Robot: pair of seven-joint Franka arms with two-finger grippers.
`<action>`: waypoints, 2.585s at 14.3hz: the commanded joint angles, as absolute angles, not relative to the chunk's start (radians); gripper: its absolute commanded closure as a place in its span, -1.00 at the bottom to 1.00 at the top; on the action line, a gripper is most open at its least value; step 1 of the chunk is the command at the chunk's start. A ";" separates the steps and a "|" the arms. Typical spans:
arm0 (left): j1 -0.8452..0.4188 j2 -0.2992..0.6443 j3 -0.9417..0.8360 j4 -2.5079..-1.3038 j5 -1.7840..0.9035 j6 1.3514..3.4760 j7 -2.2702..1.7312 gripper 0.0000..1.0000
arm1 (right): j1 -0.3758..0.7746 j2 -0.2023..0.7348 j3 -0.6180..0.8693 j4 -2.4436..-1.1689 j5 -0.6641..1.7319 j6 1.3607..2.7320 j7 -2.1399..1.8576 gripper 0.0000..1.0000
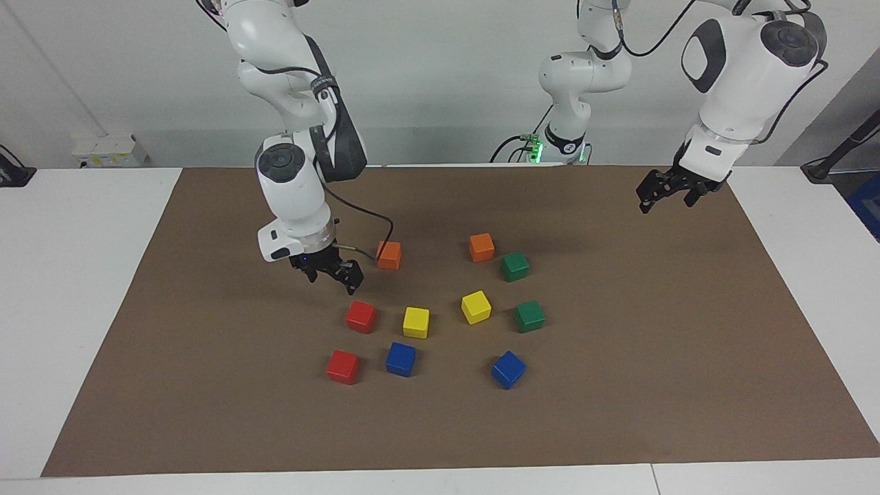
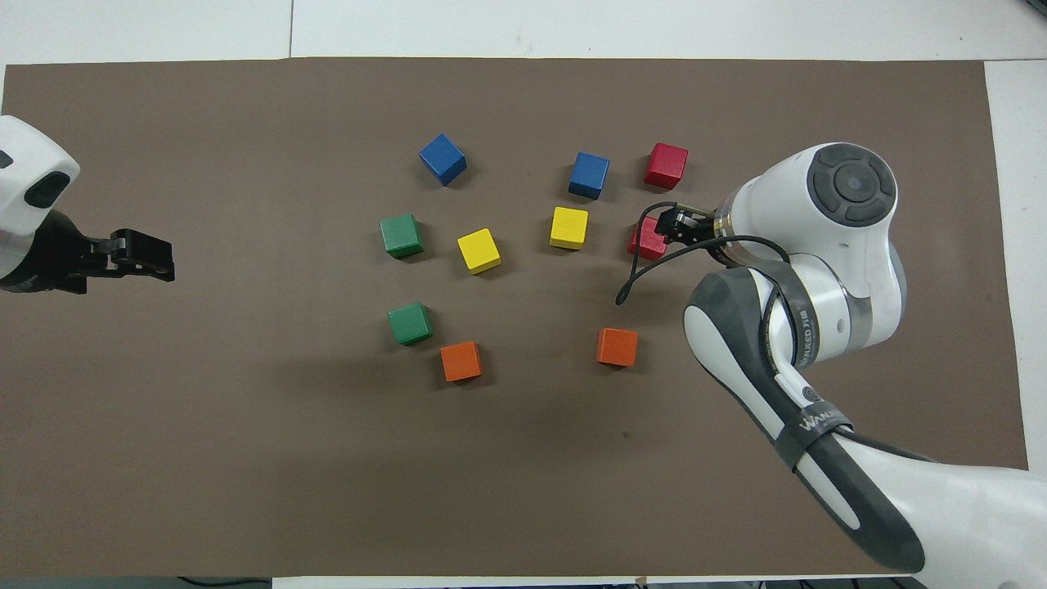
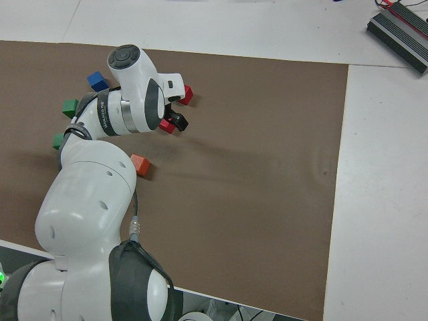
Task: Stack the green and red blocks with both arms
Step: 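Reach the right gripper to a red cube while the left gripper reaches a green cube, then grasp the green cube with the left gripper while the right gripper grasps red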
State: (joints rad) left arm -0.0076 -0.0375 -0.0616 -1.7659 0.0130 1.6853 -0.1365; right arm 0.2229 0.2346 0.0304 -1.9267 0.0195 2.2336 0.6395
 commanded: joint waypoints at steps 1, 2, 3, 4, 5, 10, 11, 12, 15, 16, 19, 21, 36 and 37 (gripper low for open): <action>0.003 -0.057 -0.064 -1.776 -0.005 1.672 -0.121 -1.00 | 0.244 0.282 0.028 -1.893 0.011 2.264 0.669 -1.00; 0.003 -0.057 -0.064 -1.776 -0.005 1.672 -0.121 -1.00 | 0.245 0.304 0.028 -1.870 0.008 2.263 0.684 -1.00; 0.003 -0.057 -0.064 -1.776 -0.005 1.672 -0.123 -1.00 | 0.248 0.322 0.028 -1.850 0.008 2.263 0.695 -1.00; -0.003 -0.058 -0.067 -1.775 -0.003 1.672 -0.126 -1.00 | 0.255 0.340 0.028 -1.835 0.006 2.263 0.702 -1.00; -0.012 -0.072 -0.069 -1.773 -0.005 1.672 -0.132 -1.00 | 0.261 0.360 0.028 -1.810 0.006 2.263 0.715 -1.00; -0.130 -0.077 -0.077 -1.893 -0.012 1.860 -0.305 -1.00 | 0.271 0.443 0.028 -1.715 -0.024 2.260 0.730 -1.00; -0.155 -0.049 -0.077 -1.899 -0.018 1.903 -0.375 -1.00 | 0.275 0.449 0.028 -1.713 -0.031 2.260 0.732 -1.00; -0.187 -0.005 -0.078 -1.896 -0.018 1.946 -0.421 -1.00 | 0.275 0.459 0.028 -1.713 -0.031 2.261 0.738 -1.00; -0.297 0.099 -0.077 -1.905 -0.020 2.063 -0.527 -1.00 | 0.275 0.476 0.028 -1.713 -0.041 2.269 0.752 -1.00; -0.322 0.113 -0.075 -1.919 -0.020 2.087 -0.560 -1.00 | 0.275 0.479 0.028 -1.713 -0.051 2.276 0.752 -1.00; -0.356 0.150 -0.075 -1.963 -0.020 2.137 -0.638 -1.00 | 0.275 0.491 0.028 -1.713 -0.052 2.279 0.758 -1.00; -0.359 0.141 -0.075 -2.032 -0.020 2.186 -0.643 -1.00 | 0.278 0.492 0.028 -1.720 -0.052 2.279 0.772 -1.00; -0.449 0.222 -0.074 -2.152 -0.018 2.393 -0.793 -1.00 | 0.275 0.474 0.026 -1.744 -0.060 2.278 0.700 1.00; -0.449 0.224 -0.074 -2.152 -0.014 2.401 -0.793 -1.00 | 0.258 0.439 0.025 -1.744 -0.060 2.242 0.652 1.00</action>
State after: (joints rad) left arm -0.4236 0.2165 -0.0911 -2.1416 -0.0040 2.3640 -0.7826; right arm 0.2897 0.4926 0.0219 -1.7386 -0.0369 2.2834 0.7160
